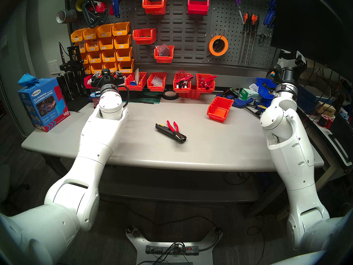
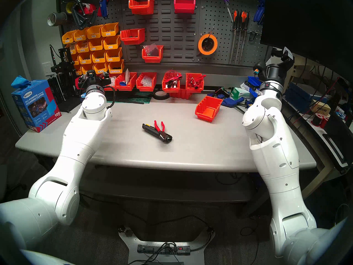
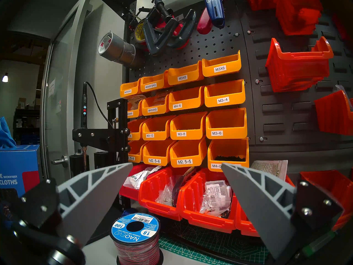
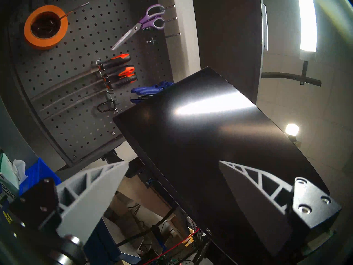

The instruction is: Take out tools from the storage box

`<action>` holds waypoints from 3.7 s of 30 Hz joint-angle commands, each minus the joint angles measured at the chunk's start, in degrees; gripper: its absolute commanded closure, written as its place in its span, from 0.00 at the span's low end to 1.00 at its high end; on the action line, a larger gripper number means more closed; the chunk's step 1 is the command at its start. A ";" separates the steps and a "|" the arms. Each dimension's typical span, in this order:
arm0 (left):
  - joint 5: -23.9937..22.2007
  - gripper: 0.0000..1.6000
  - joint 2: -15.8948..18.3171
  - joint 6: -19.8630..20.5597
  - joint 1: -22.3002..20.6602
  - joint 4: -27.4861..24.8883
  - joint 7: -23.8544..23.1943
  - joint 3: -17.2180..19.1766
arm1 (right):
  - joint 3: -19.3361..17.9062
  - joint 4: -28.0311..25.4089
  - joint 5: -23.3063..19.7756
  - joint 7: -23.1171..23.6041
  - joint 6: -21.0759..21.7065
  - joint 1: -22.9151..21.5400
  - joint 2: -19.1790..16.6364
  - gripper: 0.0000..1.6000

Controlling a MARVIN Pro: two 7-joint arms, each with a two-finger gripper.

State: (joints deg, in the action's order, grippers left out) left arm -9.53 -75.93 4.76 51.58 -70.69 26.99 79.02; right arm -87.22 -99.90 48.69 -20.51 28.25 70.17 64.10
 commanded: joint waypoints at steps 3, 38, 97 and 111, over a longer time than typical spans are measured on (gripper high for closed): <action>-5.26 0.00 1.59 -2.27 -4.00 -0.82 -8.42 -0.72 | -0.16 -0.39 0.28 -2.65 -0.81 -1.17 0.98 0.00; -39.46 0.00 3.84 24.39 -9.67 -1.99 -45.05 -12.30 | -0.59 0.10 0.65 -3.70 -1.86 -1.25 1.82 0.00; -27.83 0.00 -5.74 6.05 2.51 -6.30 -29.60 -24.46 | -0.66 0.19 0.85 -3.80 -1.94 -1.29 2.00 0.00; -27.32 0.00 -5.31 4.54 2.19 -6.36 -29.74 -24.92 | -0.66 0.19 0.87 -3.81 -1.92 -1.30 2.01 0.00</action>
State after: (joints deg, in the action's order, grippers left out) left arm -36.75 -81.18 10.79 54.87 -76.74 -0.99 53.90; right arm -87.81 -99.20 49.17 -23.98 26.20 69.63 66.25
